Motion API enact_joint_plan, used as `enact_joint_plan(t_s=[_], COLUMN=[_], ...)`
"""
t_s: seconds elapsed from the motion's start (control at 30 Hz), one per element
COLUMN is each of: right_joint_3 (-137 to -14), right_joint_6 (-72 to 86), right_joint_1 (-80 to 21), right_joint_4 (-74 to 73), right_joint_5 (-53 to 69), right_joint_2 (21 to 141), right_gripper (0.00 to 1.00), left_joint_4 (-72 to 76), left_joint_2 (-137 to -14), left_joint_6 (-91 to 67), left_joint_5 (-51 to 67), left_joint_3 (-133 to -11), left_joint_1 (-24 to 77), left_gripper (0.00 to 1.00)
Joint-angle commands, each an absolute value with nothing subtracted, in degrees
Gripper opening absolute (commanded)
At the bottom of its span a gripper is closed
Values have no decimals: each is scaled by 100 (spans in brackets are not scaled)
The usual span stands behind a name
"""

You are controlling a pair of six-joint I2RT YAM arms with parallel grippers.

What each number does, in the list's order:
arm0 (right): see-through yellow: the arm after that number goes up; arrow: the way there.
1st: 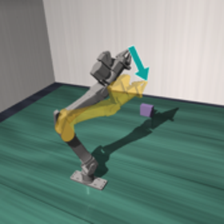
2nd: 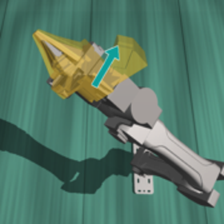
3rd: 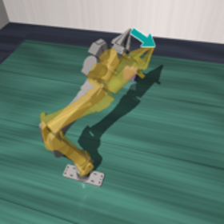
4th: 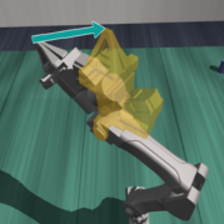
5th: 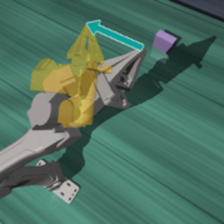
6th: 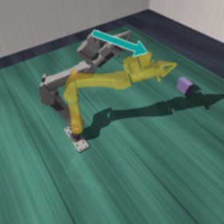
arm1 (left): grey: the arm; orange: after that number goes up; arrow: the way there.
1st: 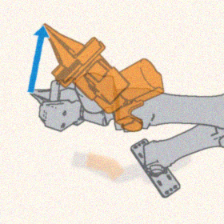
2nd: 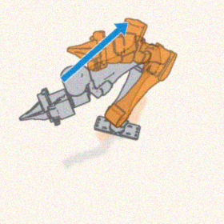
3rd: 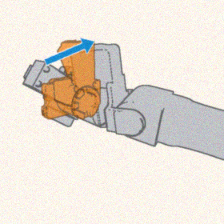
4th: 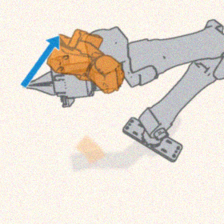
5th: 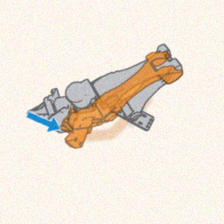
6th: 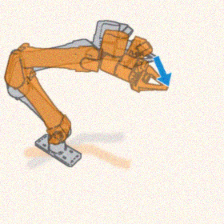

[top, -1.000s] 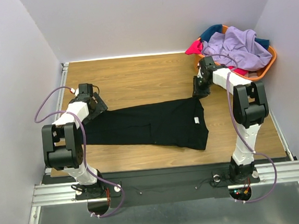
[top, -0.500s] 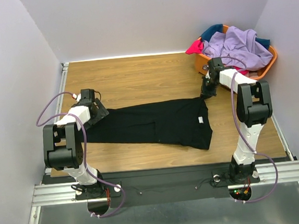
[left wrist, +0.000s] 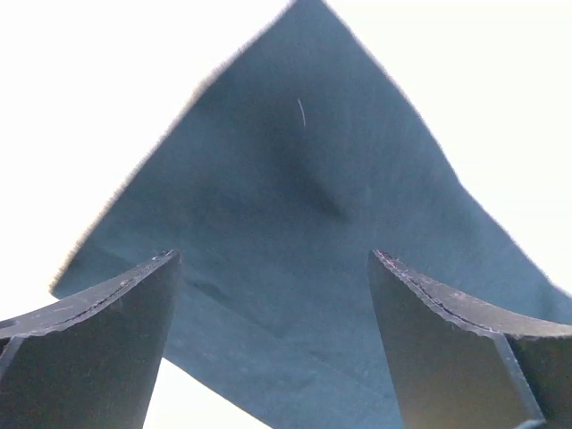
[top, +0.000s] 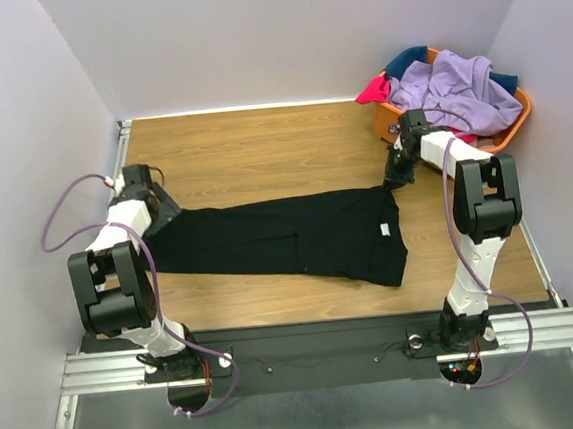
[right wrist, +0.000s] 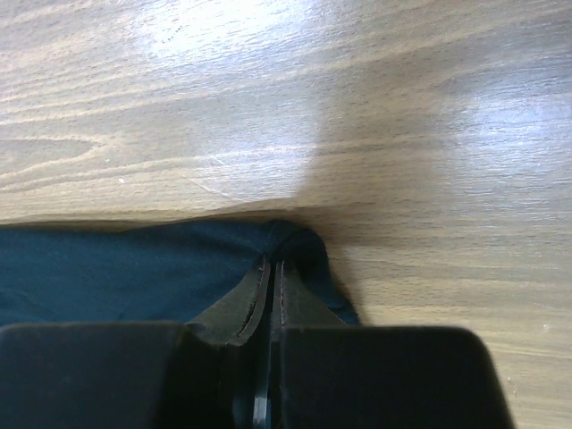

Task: Fold and stack the t-shirts
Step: Fold the tshirt

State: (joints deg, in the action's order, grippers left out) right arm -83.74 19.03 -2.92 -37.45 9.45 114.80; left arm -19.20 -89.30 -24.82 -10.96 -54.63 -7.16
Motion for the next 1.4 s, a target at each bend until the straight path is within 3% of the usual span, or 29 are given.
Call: enact_joint_plan(t_s=[0.0,0.17,0.3,0.53,0.63,0.8,1.37], right_joint_3=[-8614,-8569,-8587,-8561,-8561,-8596,-8561], right_joint_6=[1951,1978,1969,1995,1995,1995,1995], right_joint_1=[-26,-26,-26,-26,-18,-26,-26], right_joint_4=[-3305,-3261,-3252,-3234,-3226,-3217,-3226], right_joint_5=[782,931,967,1028,1046,1072,1169], right_joint_2=[11417,11400,11373,11373,11373,11408,11487], right_gripper=[0,0,0,0,0,0,0], left_joint_4=[-1960,-1811,-1522,-1424,-1415,-1406,-1327], left_joint_2=[-8674,-9272,-9658,-10054,-10125,-10256,-10495], left_joint_6=[-2215,-1899,-1723,-1547,-1538,-1529,-1669], left_joint_5=[-1336,-1433,-1293,-1169,-1221,-1283,-941], left_joint_3=[-6213,-6434,-6486,-6645,-6697,-6767,-7111], left_joint_1=[-1028,-1169,-1248,-1266,-1283,-1318,-1362], left_gripper=[96,90,75,67,57,48,48])
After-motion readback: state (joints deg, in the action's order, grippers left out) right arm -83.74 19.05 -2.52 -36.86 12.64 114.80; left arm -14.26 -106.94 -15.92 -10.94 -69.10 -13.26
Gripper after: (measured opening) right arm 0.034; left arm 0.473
